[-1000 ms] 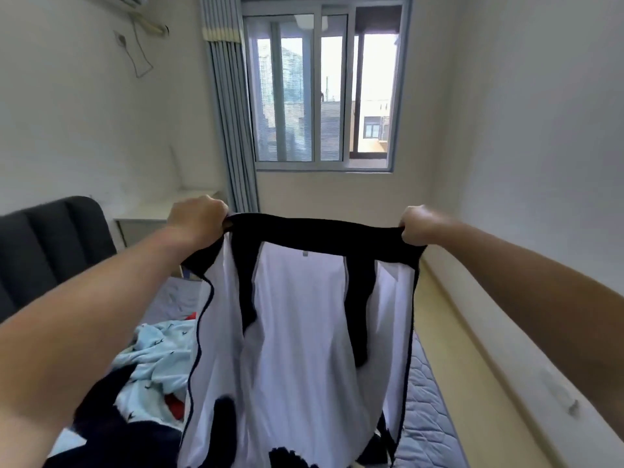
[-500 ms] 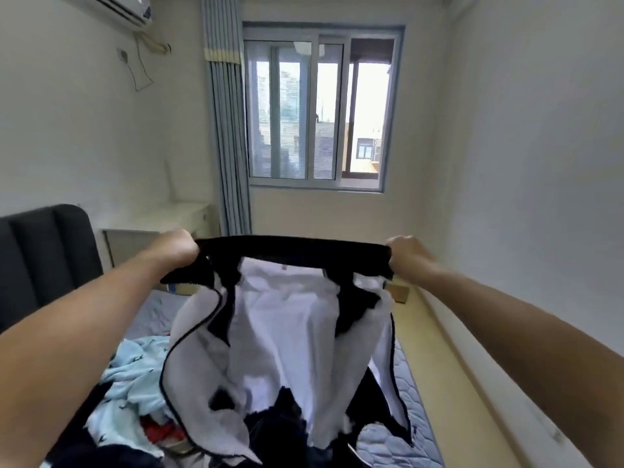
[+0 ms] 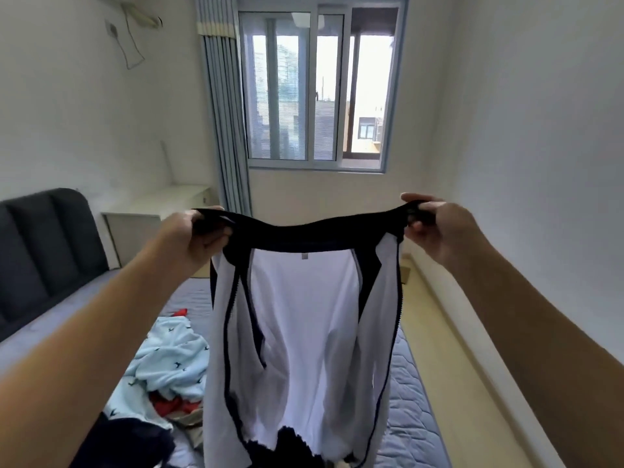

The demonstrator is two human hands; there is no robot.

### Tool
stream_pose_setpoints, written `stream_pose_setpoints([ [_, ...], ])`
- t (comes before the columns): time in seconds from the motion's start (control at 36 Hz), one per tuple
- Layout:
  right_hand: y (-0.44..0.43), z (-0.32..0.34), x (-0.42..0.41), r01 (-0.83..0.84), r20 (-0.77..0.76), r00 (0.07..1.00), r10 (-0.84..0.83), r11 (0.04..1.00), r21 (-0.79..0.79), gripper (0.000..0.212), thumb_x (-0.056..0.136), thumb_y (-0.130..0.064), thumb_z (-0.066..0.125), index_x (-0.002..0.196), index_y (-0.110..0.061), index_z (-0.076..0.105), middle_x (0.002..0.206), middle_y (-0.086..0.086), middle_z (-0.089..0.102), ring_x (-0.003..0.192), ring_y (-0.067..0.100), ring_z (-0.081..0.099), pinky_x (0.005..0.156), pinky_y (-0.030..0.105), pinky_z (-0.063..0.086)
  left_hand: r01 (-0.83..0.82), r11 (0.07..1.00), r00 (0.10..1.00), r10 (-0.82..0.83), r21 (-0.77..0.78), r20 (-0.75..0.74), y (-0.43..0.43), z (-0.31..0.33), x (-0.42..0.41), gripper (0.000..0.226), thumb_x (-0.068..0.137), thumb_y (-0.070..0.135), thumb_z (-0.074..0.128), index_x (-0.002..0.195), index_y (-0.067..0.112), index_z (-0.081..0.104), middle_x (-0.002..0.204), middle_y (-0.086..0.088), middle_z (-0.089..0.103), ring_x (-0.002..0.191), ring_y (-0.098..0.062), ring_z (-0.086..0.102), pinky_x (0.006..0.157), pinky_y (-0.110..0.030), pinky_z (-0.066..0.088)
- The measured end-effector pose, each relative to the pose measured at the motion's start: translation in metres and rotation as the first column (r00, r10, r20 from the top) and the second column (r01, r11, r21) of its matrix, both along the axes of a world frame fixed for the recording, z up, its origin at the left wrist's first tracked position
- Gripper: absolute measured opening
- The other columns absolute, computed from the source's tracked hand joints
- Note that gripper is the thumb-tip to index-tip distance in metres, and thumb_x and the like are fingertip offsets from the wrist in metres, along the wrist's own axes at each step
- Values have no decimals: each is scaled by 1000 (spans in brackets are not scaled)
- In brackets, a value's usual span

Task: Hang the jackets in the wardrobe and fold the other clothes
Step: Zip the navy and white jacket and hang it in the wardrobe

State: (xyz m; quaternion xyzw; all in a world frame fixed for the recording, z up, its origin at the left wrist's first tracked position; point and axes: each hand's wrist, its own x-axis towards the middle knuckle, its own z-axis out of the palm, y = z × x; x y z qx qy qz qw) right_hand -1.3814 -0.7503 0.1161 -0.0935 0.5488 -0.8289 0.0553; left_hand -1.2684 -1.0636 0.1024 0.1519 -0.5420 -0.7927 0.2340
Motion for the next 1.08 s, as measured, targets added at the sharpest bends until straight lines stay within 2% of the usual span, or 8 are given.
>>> stream_pose_setpoints([
  [0.14,-4,17,0,-4,-86,996,5,1000,14,31,96,-2,34,84,-7,62,52,4,64,43,13,61,49,23,54,31,989,986,-7,144,-167,11,22,-12,34,96,4,20,82,-1,51,55,-10,68,52,-19,69,48,-26,56],
  [0.36,-57,-36,-64,7,70,997,-34,937,349,23,98,3,35,87,-4,55,59,9,65,37,13,59,43,21,50,45,996,997,-49,73,57,22,-17,-102,39,91,-8,18,89,1,56,86,-21,67,72,-27,66,80,-37,54],
  [0.42,-75,-54,-88,8,10,1000,-14,892,451,18,97,3,41,104,-4,55,87,14,64,54,12,63,58,22,49,60,997,990,-54,-39,130,24,-31,-133,43,91,-11,21,111,3,56,110,-19,57,83,-23,62,79,-35,51],
  [0.47,-91,-74,-113,-2,-51,998,35,842,540,32,96,1,46,126,-6,50,115,14,59,94,16,62,74,18,45,181,978,969,-159,-108,188,24,-48,-161,58,95,-8,29,148,16,28,132,-14,45,113,-24,54,92,-40,45],
  [0.56,-105,-122,-132,-184,39,979,200,787,588,57,98,-2,43,150,-14,23,151,5,36,129,14,42,72,11,39,317,942,915,-272,-112,296,24,-99,-187,72,99,6,41,152,23,-4,156,-11,20,140,-33,29,106,-49,35],
  [0.72,-90,-298,-95,-400,370,911,184,621,675,52,97,-4,45,146,-15,32,145,4,45,118,25,54,77,38,51,398,914,698,-242,-85,674,38,-286,-142,41,95,11,51,135,10,43,119,-8,56,102,-20,55,86,-39,46],
  [0.89,-54,-442,-26,-578,649,758,64,526,624,47,92,4,43,136,-14,46,133,3,55,111,36,57,89,53,49,417,896,445,-348,153,825,63,-421,-64,28,93,13,56,121,12,56,108,-5,66,97,-18,65,74,-32,51],
  [1.08,-33,-555,27,-585,809,581,-89,645,491,37,90,6,46,124,-9,53,115,3,63,87,18,55,59,25,38,193,922,362,-385,335,849,104,-525,-14,12,94,5,51,100,13,58,88,-5,68,77,-18,65,62,-28,49],
])
